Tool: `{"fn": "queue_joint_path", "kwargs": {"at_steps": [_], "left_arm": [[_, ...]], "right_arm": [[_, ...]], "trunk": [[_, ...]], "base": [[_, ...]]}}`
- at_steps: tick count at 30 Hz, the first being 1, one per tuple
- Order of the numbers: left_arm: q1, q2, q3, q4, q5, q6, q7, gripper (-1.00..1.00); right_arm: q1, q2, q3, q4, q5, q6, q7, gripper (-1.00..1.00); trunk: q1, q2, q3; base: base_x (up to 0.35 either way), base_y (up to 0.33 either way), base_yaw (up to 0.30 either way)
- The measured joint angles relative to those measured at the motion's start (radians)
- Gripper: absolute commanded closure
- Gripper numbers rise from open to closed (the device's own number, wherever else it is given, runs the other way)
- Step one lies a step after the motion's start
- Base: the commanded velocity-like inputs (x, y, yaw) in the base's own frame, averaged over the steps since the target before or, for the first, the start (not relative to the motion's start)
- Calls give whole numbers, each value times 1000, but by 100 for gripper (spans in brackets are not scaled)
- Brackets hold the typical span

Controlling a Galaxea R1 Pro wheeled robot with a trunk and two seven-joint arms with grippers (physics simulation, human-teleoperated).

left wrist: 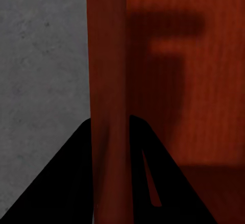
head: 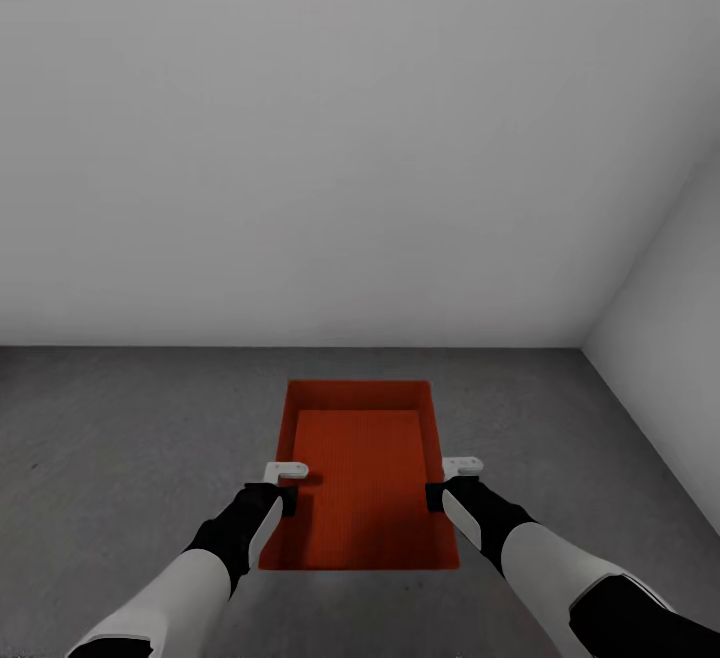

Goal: Move the two storage containers from the living room to the garage. In the garage, place one container on the floor and stack the other container on top of it (either order is fine).

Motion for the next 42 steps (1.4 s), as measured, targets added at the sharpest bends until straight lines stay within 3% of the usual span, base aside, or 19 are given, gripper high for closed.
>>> {"fn": "queue_joint_path", "kwargs": {"at_steps": [42], "left_arm": [[0,0,0,0,1,0,0,100]], "right_arm": [[0,0,0,0,0,1,0,100]], "trunk": [[161,-294,-200]], "base": [[0,0,0]]}}
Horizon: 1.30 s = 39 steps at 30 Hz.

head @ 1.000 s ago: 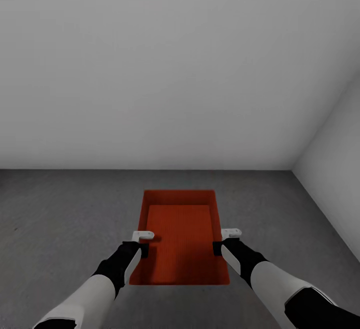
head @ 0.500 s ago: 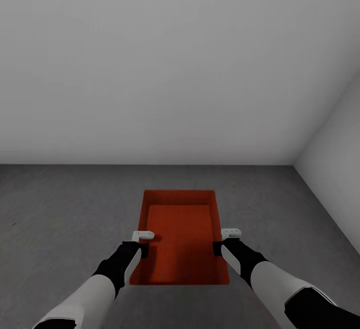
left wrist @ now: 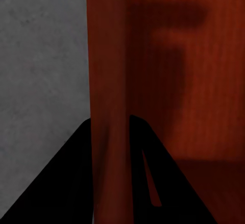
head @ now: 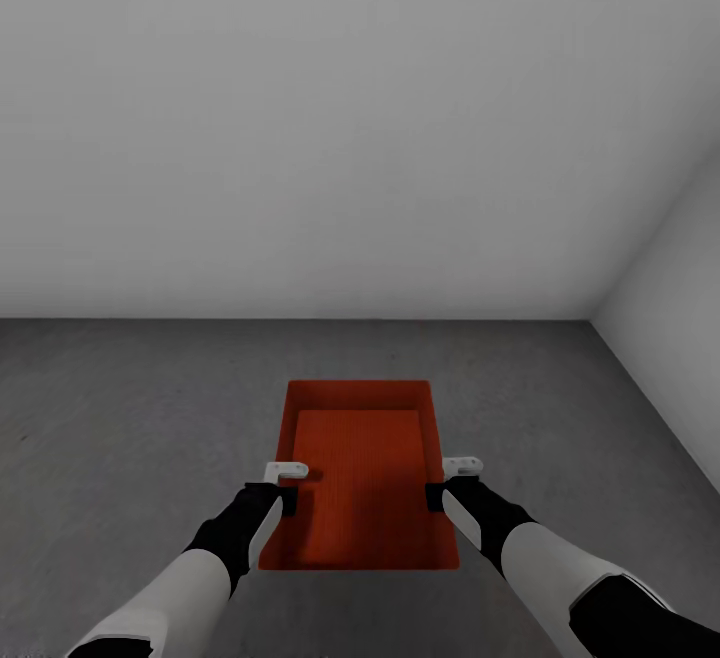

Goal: Move the two storage containers from the living room to the garage. In the garage, place one container on the floor and stack the other container on top of it (either order is fine).

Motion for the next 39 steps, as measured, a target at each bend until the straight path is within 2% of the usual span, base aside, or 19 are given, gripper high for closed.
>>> {"fn": "queue_joint_path", "kwargs": {"at_steps": [16,39], "left_arm": [[0,0,0,0,1,0,0,100],[0,0,-1,0,2,2,0,100]], "right_arm": [[0,0,0,0,0,1,0,100],[0,0,-1,0,2,2,1,100]], "trunk": [[61,-112,-76],[61,-112,-80]], "base": [[0,0,0],[0,0,0]]}}
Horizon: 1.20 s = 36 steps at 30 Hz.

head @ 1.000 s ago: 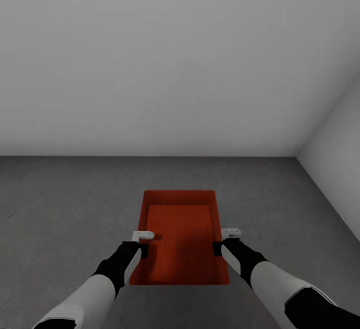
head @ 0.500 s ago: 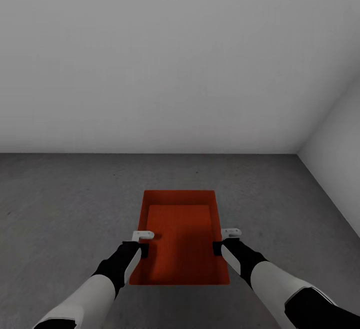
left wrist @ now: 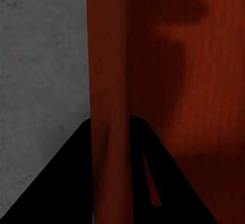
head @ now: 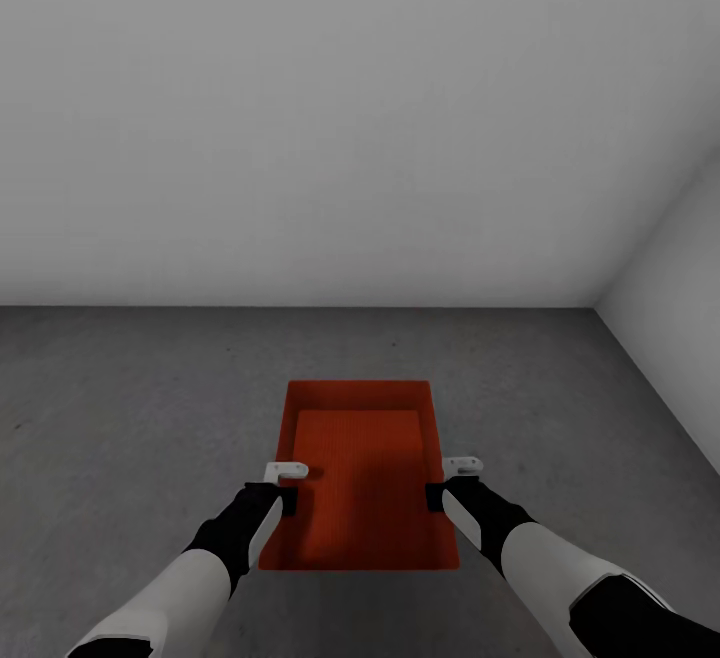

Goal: Move the two storage containers from the living room to the garage. In the garage, place one container on the floor and stack the other container on top of it (either order is fine).

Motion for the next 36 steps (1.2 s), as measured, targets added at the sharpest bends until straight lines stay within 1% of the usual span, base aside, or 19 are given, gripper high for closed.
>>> {"fn": "queue_joint_path", "kwargs": {"at_steps": [9,23,36], "left_arm": [[0,0,0,-1,-1,1,0,100],[0,0,0,0,0,-1,0,100],[0,0,0,-1,-1,0,0,100]], "right_arm": [[0,0,0,0,-1,-1,0,100],[0,0,1,0,-2,-1,-1,100],[0,0,0,0,0,-1,0,100]], "trunk": [[0,0,-12],[54,-98,-78],[54,-98,-87]], "base": [[0,0,0],[0,0,0],[0,0,0]]}}
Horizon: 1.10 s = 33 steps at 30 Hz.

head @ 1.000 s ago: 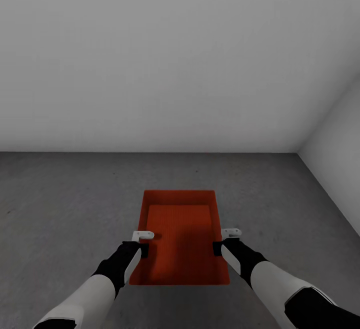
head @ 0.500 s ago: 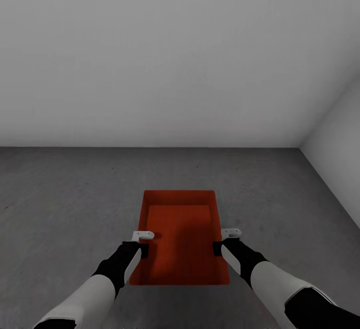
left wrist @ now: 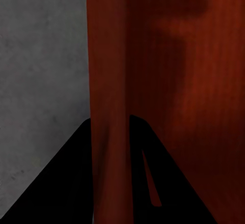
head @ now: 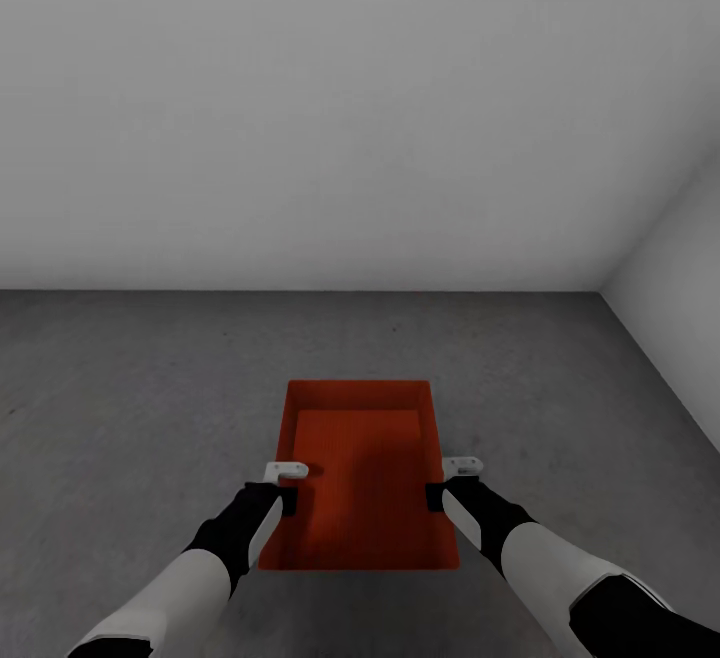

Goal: Move the two storage containers from the living room to the garage. In the garage, place one container on the floor and stack the other container on top of it (either order is fine).

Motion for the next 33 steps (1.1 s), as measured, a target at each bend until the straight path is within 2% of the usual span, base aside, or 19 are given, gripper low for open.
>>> {"fn": "queue_joint_path", "kwargs": {"at_steps": [30,33], "left_arm": [[0,0,1,0,-1,0,0,100],[0,0,1,2,0,-2,0,100]], "right_arm": [[0,0,0,0,1,0,0,100],[0,0,1,0,0,0,-1,100]], "trunk": [[0,0,-42],[11,-21,-52]], "base": [[0,0,0],[0,0,0]]}}
